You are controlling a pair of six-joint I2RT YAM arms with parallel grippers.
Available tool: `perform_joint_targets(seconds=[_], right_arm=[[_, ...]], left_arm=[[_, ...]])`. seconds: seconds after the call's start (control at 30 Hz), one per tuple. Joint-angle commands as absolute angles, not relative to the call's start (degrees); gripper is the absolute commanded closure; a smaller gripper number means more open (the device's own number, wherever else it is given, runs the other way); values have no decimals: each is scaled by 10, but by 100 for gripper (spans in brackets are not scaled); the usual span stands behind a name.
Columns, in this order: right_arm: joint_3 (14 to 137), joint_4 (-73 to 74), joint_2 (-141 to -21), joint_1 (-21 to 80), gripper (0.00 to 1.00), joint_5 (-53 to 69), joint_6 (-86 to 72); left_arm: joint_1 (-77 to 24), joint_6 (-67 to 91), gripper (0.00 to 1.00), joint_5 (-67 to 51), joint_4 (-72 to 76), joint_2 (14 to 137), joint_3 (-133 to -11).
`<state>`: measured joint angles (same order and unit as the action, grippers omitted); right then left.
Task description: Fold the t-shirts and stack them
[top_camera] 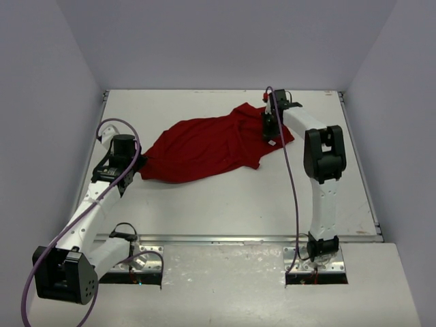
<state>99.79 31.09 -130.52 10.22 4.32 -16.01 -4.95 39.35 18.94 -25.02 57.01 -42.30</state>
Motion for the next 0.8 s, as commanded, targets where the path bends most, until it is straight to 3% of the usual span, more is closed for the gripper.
perform_joint_targets(seconds=[0.0, 0.1, 0.3, 0.5, 0.6, 0.77], right_arm=[[967, 294, -1211, 98, 99, 29, -166], [894, 283, -1116, 98, 99, 38, -187], [652, 244, -794, 97, 99, 30, -262], [507, 334, -500, 95, 99, 5, -287], [492, 396, -411, 95, 99, -13, -280], [437, 434, -360, 95, 99, -29, -279]], left_arm=[[-54, 388, 100, 190, -228, 570, -430], [-54, 388, 100, 185, -233, 570, -439], [-54, 368, 100, 172, -274, 541, -497], [-54, 355, 100, 135, -291, 536, -504], [-54, 369, 100, 117, -268, 539, -459], [-54, 396, 100, 112, -179, 591, -363]])
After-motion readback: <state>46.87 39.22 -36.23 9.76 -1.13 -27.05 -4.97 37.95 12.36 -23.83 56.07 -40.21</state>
